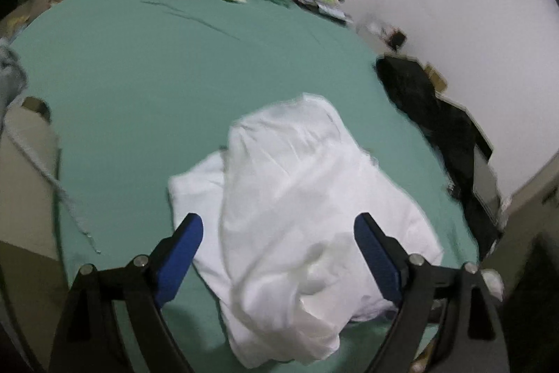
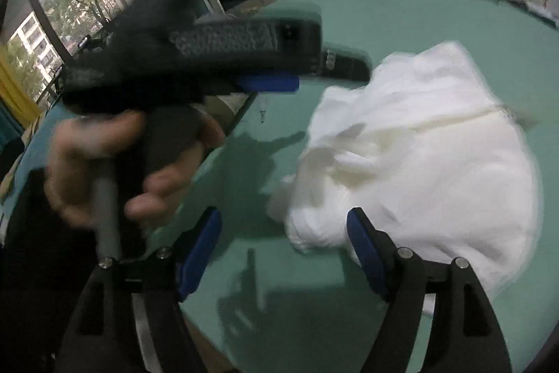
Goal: Fold large clothes
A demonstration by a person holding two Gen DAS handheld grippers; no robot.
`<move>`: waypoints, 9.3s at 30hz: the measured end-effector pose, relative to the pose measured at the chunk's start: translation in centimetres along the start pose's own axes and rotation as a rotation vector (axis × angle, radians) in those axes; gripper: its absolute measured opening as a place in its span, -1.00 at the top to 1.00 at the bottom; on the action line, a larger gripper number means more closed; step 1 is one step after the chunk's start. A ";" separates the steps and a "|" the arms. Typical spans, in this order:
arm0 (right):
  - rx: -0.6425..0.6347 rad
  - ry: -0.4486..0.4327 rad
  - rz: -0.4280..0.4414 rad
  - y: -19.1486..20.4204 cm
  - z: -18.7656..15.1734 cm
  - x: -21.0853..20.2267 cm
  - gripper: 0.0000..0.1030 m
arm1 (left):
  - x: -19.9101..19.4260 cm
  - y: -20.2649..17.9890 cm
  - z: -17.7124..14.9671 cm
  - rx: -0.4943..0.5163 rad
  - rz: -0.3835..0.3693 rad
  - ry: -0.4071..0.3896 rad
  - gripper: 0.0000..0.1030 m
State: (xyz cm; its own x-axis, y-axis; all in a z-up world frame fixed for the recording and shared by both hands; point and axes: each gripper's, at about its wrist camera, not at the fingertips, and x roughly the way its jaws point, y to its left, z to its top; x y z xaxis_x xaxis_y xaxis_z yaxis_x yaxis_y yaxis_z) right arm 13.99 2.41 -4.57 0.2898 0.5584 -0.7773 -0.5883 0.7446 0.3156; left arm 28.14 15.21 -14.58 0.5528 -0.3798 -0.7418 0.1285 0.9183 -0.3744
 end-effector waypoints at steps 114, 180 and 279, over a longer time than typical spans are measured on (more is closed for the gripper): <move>0.417 -0.155 0.069 -14.9 -10.7 -4.1 0.62 | 6.1 -9.5 -11.1 0.144 -0.197 0.208 0.64; -0.043 -0.212 0.180 14.3 12.8 12.7 -0.76 | -28.3 21.6 -8.5 -0.281 0.473 -0.274 -0.45; -0.004 -0.559 -0.364 1.5 -6.4 -34.0 -0.99 | -32.4 -18.7 -12.3 0.087 0.476 -0.699 -0.98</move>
State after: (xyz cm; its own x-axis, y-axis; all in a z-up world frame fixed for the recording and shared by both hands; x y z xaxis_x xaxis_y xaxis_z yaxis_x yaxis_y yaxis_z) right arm -1.56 -17.82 18.85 0.8178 0.3779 -0.4340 -0.3810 0.9208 0.0837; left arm -2.28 8.94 9.60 0.9417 0.1793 -0.2847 -0.1997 0.9789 -0.0440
